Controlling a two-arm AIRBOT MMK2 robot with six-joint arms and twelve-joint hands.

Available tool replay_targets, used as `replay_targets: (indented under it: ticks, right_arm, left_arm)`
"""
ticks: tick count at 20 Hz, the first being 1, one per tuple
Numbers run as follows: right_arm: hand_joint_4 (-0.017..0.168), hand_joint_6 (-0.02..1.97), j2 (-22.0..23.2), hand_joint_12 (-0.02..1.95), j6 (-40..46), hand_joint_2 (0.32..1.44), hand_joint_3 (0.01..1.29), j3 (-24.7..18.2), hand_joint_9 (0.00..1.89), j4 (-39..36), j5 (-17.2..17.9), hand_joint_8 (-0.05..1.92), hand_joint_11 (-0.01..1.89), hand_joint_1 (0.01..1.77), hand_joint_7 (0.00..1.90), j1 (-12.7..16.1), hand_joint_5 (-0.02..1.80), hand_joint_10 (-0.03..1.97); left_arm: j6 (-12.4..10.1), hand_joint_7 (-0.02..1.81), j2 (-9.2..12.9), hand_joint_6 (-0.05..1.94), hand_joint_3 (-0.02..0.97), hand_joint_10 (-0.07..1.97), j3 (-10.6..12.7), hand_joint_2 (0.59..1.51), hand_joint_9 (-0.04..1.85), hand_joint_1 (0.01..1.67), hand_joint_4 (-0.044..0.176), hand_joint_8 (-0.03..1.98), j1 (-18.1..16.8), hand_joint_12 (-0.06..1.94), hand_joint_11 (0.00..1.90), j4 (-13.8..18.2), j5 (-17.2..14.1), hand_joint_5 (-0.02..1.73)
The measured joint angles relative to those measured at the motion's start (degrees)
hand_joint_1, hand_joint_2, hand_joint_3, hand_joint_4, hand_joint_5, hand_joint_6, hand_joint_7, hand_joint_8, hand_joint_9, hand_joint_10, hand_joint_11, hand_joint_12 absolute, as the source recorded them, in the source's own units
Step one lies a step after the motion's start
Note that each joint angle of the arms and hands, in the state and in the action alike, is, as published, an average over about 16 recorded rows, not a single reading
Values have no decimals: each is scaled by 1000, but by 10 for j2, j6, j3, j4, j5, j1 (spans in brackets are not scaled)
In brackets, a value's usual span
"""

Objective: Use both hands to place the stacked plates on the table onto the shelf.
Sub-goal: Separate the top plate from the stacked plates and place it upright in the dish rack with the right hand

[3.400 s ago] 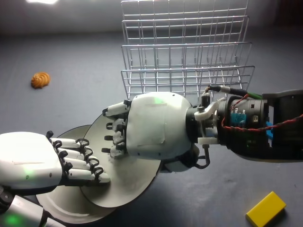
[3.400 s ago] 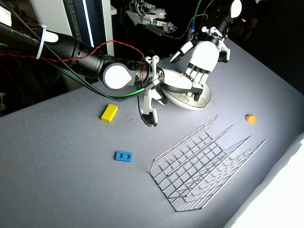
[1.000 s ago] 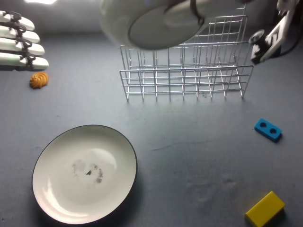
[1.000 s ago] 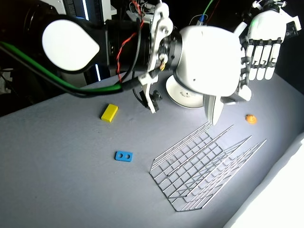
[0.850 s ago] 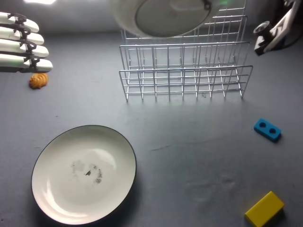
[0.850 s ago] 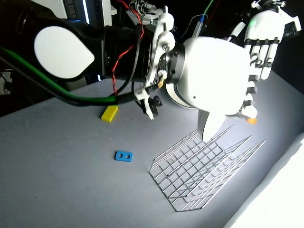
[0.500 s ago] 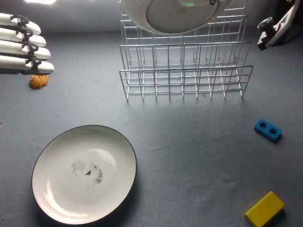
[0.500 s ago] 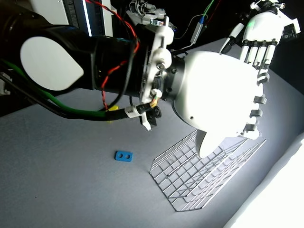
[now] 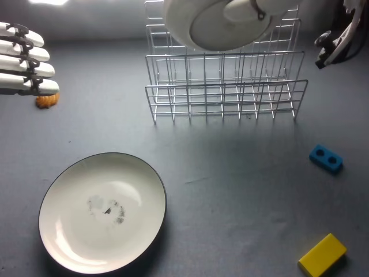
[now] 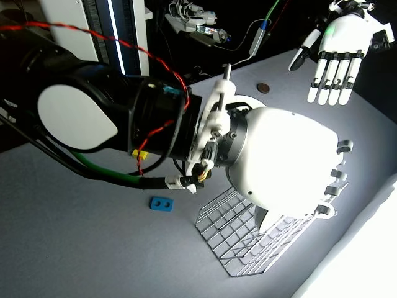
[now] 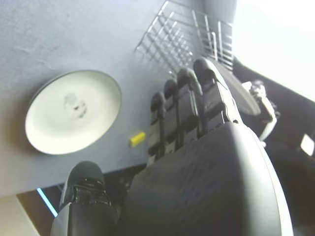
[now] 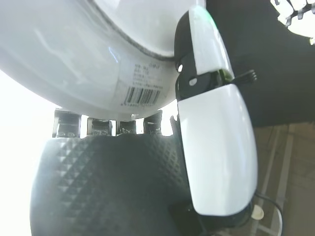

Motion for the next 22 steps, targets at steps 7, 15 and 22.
replay_targets:
  ticks: [7,15,22]
  right_arm:
    - [5,1205,-20,1446,-11,1077,11,24,811,2,6,1151,573,1161,851,-23,806,770]
    - [4,1250,-45,1447,-14,1077,11,60,798,5,13,1177,542,1162,831,-49,791,756]
    - [-1,1273,-59,1482,-14,1088,12,81,719,5,18,870,467,1151,781,-64,729,754]
  left_arm:
    - [0,204,-2,11,16,12,-1,1146,176,13,8,-3,1,377,17,7,-4,191]
    - [0,219,-3,11,17,12,-2,1146,191,13,8,-2,0,387,17,10,-5,203]
    - [0,235,-5,11,16,12,-1,1146,204,13,8,-3,1,399,16,11,-6,218]
